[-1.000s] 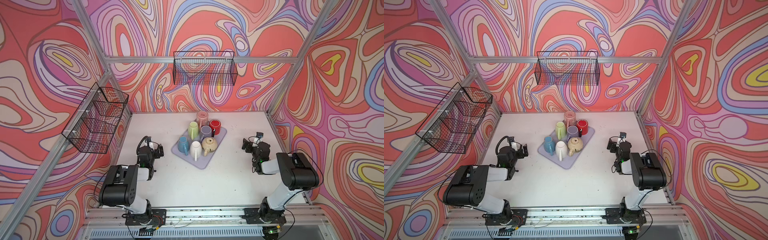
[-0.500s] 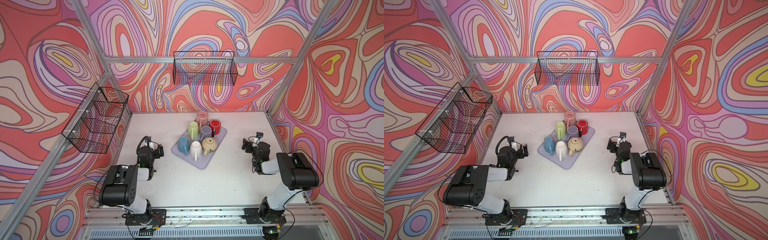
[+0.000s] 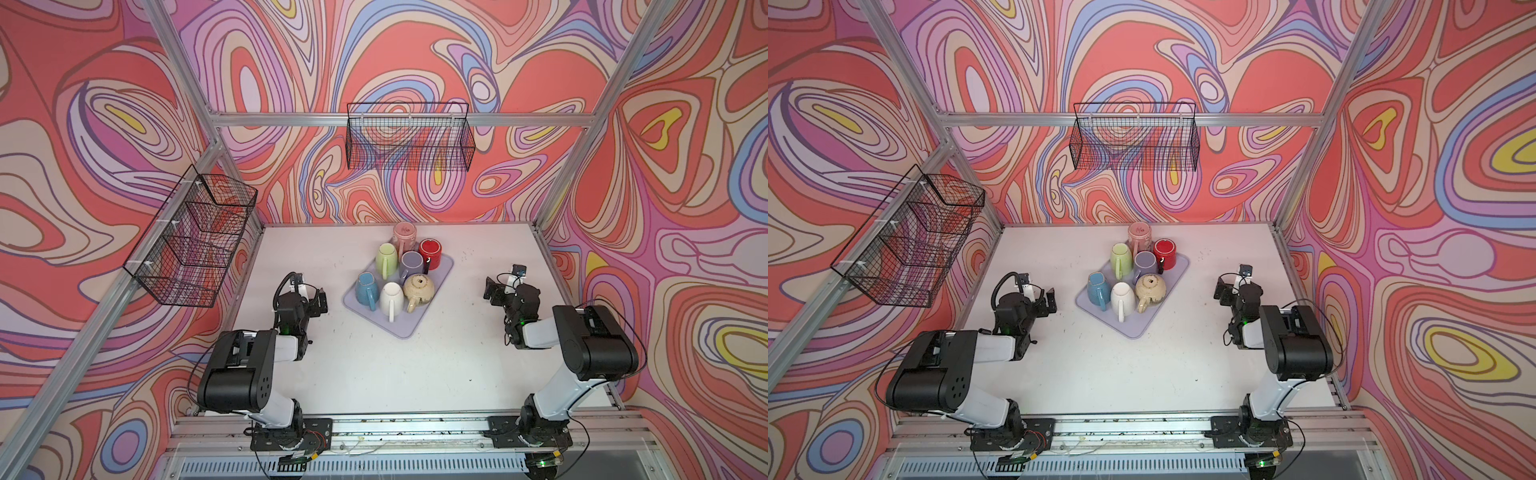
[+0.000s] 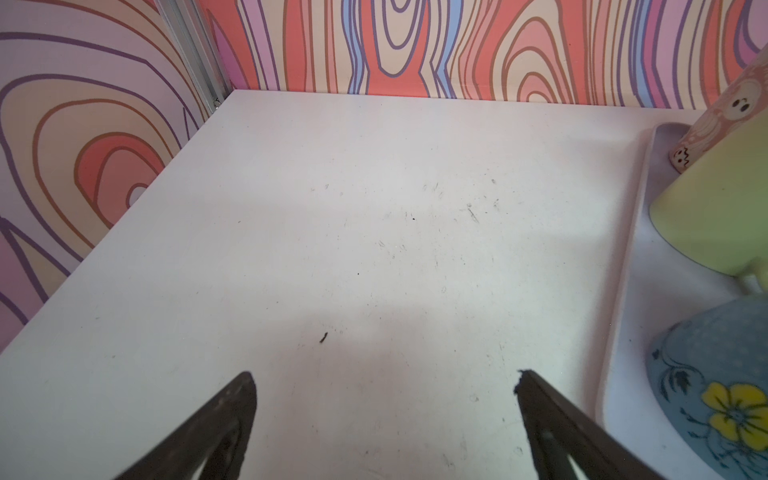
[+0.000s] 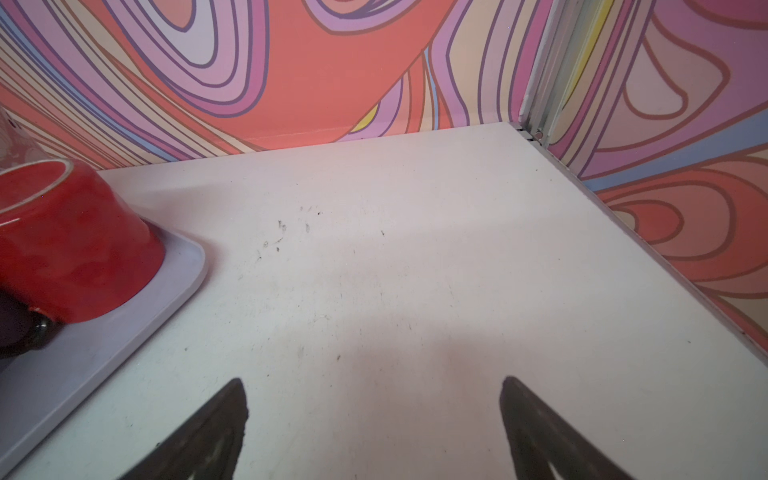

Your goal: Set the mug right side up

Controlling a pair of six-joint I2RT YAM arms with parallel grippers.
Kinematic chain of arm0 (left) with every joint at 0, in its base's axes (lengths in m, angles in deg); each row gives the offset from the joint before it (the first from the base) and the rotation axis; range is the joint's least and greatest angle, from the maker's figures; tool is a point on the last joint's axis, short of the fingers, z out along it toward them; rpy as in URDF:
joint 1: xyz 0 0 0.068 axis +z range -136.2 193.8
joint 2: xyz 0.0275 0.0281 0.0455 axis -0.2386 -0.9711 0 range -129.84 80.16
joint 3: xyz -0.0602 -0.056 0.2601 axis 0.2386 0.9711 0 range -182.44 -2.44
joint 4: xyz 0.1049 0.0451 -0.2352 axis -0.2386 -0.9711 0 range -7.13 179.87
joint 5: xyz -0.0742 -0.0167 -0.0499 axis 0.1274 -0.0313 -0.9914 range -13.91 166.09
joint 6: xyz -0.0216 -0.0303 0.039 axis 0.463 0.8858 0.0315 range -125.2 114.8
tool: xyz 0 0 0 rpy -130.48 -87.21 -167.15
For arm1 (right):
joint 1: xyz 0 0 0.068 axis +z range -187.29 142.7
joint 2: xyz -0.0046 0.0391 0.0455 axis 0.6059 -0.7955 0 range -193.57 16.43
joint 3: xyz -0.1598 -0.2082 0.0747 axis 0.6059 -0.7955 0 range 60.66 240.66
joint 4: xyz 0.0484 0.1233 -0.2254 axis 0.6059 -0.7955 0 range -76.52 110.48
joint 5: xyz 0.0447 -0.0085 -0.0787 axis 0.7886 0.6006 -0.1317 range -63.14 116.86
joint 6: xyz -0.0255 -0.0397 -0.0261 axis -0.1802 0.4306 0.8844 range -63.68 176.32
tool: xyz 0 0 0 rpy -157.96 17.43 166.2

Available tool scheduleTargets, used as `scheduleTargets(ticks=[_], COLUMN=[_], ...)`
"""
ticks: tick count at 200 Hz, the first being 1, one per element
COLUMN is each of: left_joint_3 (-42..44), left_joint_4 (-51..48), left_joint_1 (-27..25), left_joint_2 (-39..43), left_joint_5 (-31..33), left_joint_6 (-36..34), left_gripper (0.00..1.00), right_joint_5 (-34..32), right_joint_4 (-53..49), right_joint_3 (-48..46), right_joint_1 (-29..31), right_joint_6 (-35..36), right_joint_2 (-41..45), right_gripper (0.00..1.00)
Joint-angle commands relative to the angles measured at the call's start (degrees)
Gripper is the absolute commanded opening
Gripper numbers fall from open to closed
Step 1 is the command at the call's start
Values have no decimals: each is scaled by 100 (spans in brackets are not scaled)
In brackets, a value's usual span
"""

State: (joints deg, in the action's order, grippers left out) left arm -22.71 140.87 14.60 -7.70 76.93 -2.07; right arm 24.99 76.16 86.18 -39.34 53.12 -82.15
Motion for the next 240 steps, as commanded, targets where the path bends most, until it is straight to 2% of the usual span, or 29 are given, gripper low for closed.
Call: scheduleTargets(ticks=[1,51,80,104,125,144,163,195,221,240], left_joint_3=[-102,-107,-117,-339,-838,-1245,-1463,-2531,-3337,-3584], left_joint_4=[6,4,-66,-847,-1867,-2397,-2526,-3652,-4646,-5045], left_joint_1=[-1,-1,8,8,7,-1,-1,-154,-330,-650], left_joint_2=[-32,-37,70,526,735,972,1320,1505,1529,1679], left_joint_5=[-66,-61,-34,21,474,487,275,-117,-370,-319], left_joint_6=[-93,-77,-85,-90,66,139,318,536,1127,1007], left_gripper=[100,97,91,88,84,80,81,81,80,80], right_joint_5=[29,29,11,22,11,-82,-70,-142,-305,-313], right_joint_4=[-13,-28,-19,3,6,-211,-584,-1316,-1979,-2593], right_joint_3=[91,101,90,82,77,134,237,414,596,812], right_joint_1=[33,29,30,32,35,31,29,45,152,246], right_joint_6=[36,43,39,34,48,21,21,-38,-138,-184], right_joint_2=[6,7,22,24,32,144,388,770,1039,1275], right_gripper=[98,98,92,84,81,78,77,75,73,73])
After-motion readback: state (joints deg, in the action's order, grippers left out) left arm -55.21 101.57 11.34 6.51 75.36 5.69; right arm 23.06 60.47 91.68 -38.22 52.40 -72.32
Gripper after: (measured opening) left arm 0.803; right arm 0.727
